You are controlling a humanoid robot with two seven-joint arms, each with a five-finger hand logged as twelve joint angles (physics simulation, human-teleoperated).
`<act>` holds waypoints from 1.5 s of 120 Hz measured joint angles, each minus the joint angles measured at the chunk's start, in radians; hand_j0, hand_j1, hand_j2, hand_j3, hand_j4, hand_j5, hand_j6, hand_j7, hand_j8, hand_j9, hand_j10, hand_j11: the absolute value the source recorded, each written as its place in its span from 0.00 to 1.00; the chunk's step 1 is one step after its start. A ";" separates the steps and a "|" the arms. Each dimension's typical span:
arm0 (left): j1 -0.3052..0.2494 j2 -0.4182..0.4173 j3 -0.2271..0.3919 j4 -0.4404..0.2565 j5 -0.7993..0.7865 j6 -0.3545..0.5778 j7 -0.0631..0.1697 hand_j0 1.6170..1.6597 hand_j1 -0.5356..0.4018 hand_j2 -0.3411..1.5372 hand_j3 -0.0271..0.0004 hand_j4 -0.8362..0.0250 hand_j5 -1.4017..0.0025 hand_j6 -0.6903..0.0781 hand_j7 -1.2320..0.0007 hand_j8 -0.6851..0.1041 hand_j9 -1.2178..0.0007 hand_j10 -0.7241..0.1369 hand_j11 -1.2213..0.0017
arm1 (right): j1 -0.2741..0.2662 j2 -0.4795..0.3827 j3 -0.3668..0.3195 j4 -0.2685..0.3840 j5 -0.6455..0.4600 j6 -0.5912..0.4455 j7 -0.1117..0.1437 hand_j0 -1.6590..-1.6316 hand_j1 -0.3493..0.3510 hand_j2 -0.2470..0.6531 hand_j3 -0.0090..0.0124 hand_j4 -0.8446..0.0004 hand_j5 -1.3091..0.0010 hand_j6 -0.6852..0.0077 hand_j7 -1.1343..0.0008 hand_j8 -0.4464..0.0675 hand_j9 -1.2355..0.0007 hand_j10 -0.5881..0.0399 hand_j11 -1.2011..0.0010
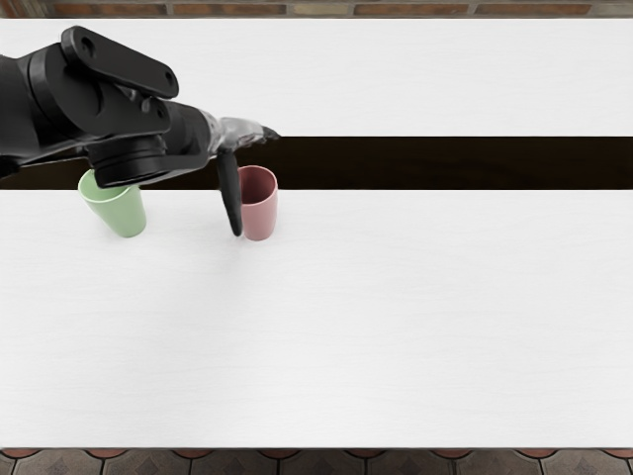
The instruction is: Pick up cup and place in cup with left hand
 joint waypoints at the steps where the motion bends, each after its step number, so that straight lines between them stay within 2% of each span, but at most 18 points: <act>1: 0.000 -0.004 -0.002 0.000 -0.001 0.004 0.000 0.96 0.94 0.18 0.99 0.96 0.99 0.89 0.99 0.86 0.99 0.84 0.99 | 0.000 0.000 0.000 0.000 0.000 0.000 0.000 0.04 0.03 0.27 0.42 0.98 0.98 0.96 0.98 0.84 0.98 0.91 0.98; 11: 0.007 -0.013 -0.022 -0.003 -0.007 0.032 0.002 0.96 0.94 0.18 0.99 0.97 0.99 0.89 0.99 0.86 0.99 0.84 0.99 | 0.000 0.000 0.000 0.000 0.000 0.000 0.000 0.04 0.03 0.27 0.42 0.98 0.98 0.96 0.98 0.84 0.98 0.91 0.98; 26: 0.059 -0.032 -0.033 0.000 -0.016 0.067 0.003 0.96 0.93 0.18 0.99 0.96 0.99 0.89 0.99 0.86 0.99 0.83 0.99 | 0.000 0.000 0.000 0.000 0.000 0.000 0.000 0.04 0.03 0.27 0.42 0.98 0.98 0.96 0.98 0.84 0.98 0.91 0.98; 50: 0.063 -0.039 -0.033 0.003 -0.050 0.125 0.004 0.96 0.90 0.19 0.99 0.93 0.97 0.85 0.96 0.83 0.96 0.80 0.96 | 0.000 0.000 0.000 0.000 0.000 0.000 0.000 0.04 0.03 0.27 0.42 0.98 0.98 0.96 0.98 0.84 0.98 0.91 0.98; 76: 0.069 -0.039 -0.030 0.003 -0.067 0.137 0.004 0.96 0.71 0.20 0.99 0.76 0.83 0.66 0.81 0.64 0.81 0.63 0.81 | 0.000 0.000 0.000 0.000 0.000 0.000 0.000 0.04 0.03 0.27 0.42 0.98 0.98 0.96 0.98 0.84 0.98 0.91 0.98; 79: 0.069 -0.040 -0.030 0.003 -0.071 0.138 0.004 0.96 0.70 0.20 0.99 0.74 0.82 0.64 0.80 0.62 0.79 0.64 0.79 | 0.000 0.000 0.000 0.000 0.000 0.000 0.000 0.04 0.03 0.27 0.42 0.98 0.98 0.96 0.98 0.84 0.98 0.91 0.98; 89: 0.070 -0.042 -0.030 0.004 -0.094 0.140 0.004 0.96 0.65 0.21 0.99 0.69 0.79 0.58 0.76 0.66 0.76 0.69 0.75 | 0.000 0.000 0.000 0.000 0.000 0.000 0.000 0.04 0.03 0.27 0.42 0.98 0.98 0.96 0.98 0.84 0.98 0.91 0.98; 104: 0.071 -0.042 -0.031 0.005 -0.118 0.141 0.004 0.96 0.61 0.21 0.99 0.64 0.77 0.53 0.73 0.67 0.73 0.69 0.72 | 0.000 0.000 0.000 0.000 0.000 0.000 0.000 0.04 0.03 0.27 0.42 0.98 0.98 0.96 0.98 0.84 0.98 0.91 0.98; 105: 0.071 -0.042 -0.031 0.005 -0.118 0.141 0.004 0.96 0.61 0.21 0.99 0.64 0.76 0.52 0.73 0.67 0.73 0.69 0.72 | 0.000 0.000 0.000 0.000 0.000 0.000 0.000 0.04 0.03 0.27 0.42 0.98 0.98 0.96 0.98 0.84 0.98 0.91 0.98; 106: 0.076 -0.042 -0.031 0.006 -0.117 0.142 0.004 0.96 0.61 0.21 0.99 0.63 0.77 0.51 0.74 0.70 0.73 0.74 0.71 | 0.000 0.000 0.000 0.000 0.000 0.000 0.000 0.04 0.03 0.27 0.42 0.98 0.98 0.96 0.98 0.84 0.98 0.91 0.98; 107: 0.080 -0.042 -0.031 0.006 -0.116 0.143 0.004 0.96 0.61 0.21 0.99 0.62 0.77 0.55 0.74 0.75 0.73 0.80 0.71 | 0.000 0.000 0.000 0.000 0.000 0.000 0.000 0.04 0.03 0.27 0.42 0.98 0.98 0.96 0.98 0.84 0.98 0.91 0.98; 110: 0.089 -0.042 -0.030 0.007 -0.116 0.146 0.004 0.96 0.60 0.22 0.99 0.60 0.77 0.59 0.74 0.81 0.72 0.78 0.71 | 0.000 0.000 0.000 0.000 0.000 0.000 0.000 0.04 0.03 0.27 0.42 0.98 0.98 0.96 0.98 0.84 0.98 0.91 0.98; 113: 0.091 -0.042 -0.030 0.007 -0.117 0.156 0.005 0.96 0.60 0.22 0.99 0.60 0.77 0.55 0.74 0.73 0.72 0.78 0.70 | 0.000 0.000 0.000 0.000 0.000 0.000 0.000 0.04 0.03 0.27 0.42 0.98 0.98 0.96 0.98 0.84 0.98 0.91 0.98; 127: 0.094 -0.042 -0.020 0.006 -0.127 0.187 0.006 0.96 0.57 0.22 0.99 0.59 0.74 0.50 0.71 0.62 0.69 0.63 0.68 | 0.000 0.000 0.000 0.000 0.000 0.000 0.000 0.04 0.03 0.27 0.42 0.98 0.98 0.96 0.98 0.84 0.98 0.91 0.98; 142: 0.090 -0.042 -0.016 0.003 -0.129 0.191 0.032 0.96 0.41 0.24 0.99 0.42 0.63 0.38 0.58 0.52 0.55 0.47 0.54 | 0.000 0.000 0.000 0.000 0.000 0.000 0.000 0.04 0.03 0.27 0.42 0.98 0.98 0.96 0.98 0.84 0.98 0.91 0.98; 151: 0.085 -0.042 -0.014 0.000 -0.131 0.189 0.041 0.93 0.41 0.28 0.99 0.37 0.58 0.38 0.52 0.52 0.49 0.45 0.48 | 0.000 0.000 0.000 0.000 0.000 0.000 0.000 0.04 0.03 0.27 0.42 0.98 0.98 0.96 0.98 0.84 0.98 0.91 0.98; 167: 0.067 -0.042 -0.015 -0.005 -0.138 0.184 0.046 0.91 0.43 0.31 0.99 0.34 0.50 0.33 0.43 0.51 0.42 0.44 0.42 | 0.000 0.000 0.000 0.000 0.000 0.000 0.000 0.04 0.03 0.27 0.42 0.98 0.98 0.96 0.98 0.84 0.98 0.91 0.98; 180: -0.010 0.011 -0.014 -0.022 -0.143 0.176 0.050 0.90 0.43 0.32 0.99 0.33 0.47 0.32 0.39 0.51 0.38 0.44 0.39 | 0.000 0.000 0.000 0.000 0.000 0.000 0.000 0.04 0.03 0.27 0.42 0.98 0.98 0.96 0.98 0.84 0.98 0.91 0.98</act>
